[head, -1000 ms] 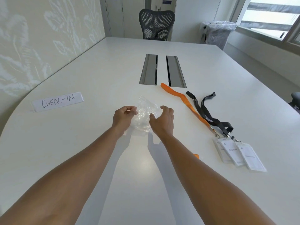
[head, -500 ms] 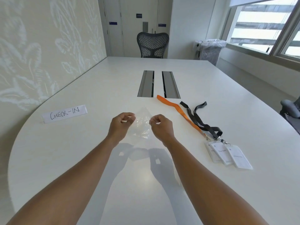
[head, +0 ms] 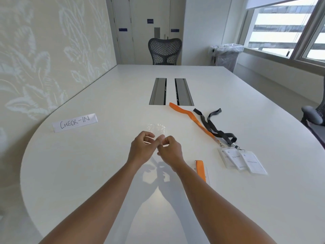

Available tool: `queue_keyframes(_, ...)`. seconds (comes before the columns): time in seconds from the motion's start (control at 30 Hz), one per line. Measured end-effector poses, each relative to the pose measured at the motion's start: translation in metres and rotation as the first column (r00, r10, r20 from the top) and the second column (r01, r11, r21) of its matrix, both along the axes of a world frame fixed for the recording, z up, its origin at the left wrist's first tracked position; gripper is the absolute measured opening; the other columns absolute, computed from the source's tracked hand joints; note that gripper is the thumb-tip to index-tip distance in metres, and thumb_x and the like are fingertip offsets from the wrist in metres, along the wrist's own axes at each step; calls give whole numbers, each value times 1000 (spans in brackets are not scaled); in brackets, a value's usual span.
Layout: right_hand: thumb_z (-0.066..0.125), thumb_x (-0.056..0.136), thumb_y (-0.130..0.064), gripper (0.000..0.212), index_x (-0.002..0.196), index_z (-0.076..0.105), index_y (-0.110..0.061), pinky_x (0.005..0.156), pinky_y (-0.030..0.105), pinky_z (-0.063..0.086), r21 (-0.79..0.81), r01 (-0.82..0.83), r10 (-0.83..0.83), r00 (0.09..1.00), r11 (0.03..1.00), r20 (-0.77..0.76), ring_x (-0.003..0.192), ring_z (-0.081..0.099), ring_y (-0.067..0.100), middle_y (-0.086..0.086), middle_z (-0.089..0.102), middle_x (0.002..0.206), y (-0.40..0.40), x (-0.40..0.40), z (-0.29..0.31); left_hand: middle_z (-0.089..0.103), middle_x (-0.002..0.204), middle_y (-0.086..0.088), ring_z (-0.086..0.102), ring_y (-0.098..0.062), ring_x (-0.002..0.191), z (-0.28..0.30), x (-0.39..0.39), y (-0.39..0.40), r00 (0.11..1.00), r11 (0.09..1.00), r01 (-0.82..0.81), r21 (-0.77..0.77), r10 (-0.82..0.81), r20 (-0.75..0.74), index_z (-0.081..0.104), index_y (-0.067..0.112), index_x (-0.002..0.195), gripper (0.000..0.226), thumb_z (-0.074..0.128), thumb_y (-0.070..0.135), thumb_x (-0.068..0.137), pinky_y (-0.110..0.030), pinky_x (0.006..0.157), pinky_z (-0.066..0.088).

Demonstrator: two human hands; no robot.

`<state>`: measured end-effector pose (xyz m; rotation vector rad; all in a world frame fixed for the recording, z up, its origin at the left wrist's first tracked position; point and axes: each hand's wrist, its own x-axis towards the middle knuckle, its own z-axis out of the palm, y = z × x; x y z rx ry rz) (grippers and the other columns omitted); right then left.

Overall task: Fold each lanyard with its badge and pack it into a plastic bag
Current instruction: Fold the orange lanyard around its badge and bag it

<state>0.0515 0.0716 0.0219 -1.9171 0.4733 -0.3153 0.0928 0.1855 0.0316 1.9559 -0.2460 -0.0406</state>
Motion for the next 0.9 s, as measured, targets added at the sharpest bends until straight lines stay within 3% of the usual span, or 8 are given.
queue_keyframes(0.1,61,92,-26,8,91,57,-19,81,39,58,-27,-26,27,1000,999,13,87,71,20,-7,66,92,4,-5,3,73,93,9,70,-11,90,-1,-3,3,1000,1000,2,-24,-2,-15,64,29,104,45,75,64,78,-32,81,57)
queue_keyframes(0.3,61,89,-17,10,97,61,-12,66,24,46,-11,-53,53,999,999,-2,90,67,18,3,72,96,9,-12,9,75,90,6,75,-15,85,-3,-8,10,999,996,32,-79,-35,-33,67,29,101,27,75,49,84,-41,88,60)
queue_keyframes(0.5,69,88,-26,21,104,61,-14,56,14,43,21,-135,135,991,991,-14,80,63,-2,-5,69,105,5,-21,13,79,93,7,76,-12,88,-6,-13,15,997,992,63,-113,-66,-32,77,22,104,16,67,31,95,-37,93,59)
queue_keyframes(0.67,69,89,-30,24,107,63,-15,77,23,50,-3,-132,132,991,991,-10,94,68,8,-6,68,112,1,-26,9,78,101,5,77,-14,89,-9,-19,16,996,993,76,-95,-81,-42,75,18,115,24,57,18,100,-37,96,57)
queue_keyframes(0.8,68,90,-36,28,111,68,-17,94,30,51,-62,-103,102,995,993,-18,102,63,12,-7,66,113,-2,-29,8,78,99,5,76,-13,87,-11,-24,16,997,991,72,-113,-76,-28,77,19,108,19,60,17,99,-38,94,59)
queue_keyframes(0.9,68,91,-34,29,113,68,-16,95,35,53,-35,-106,106,994,994,-2,104,66,18,-4,68,115,-3,-31,7,79,87,5,76,-11,83,-11,-26,17,997,988,69,-140,-72,-17,77,25,97,10,68,21,95,-36,91,60)
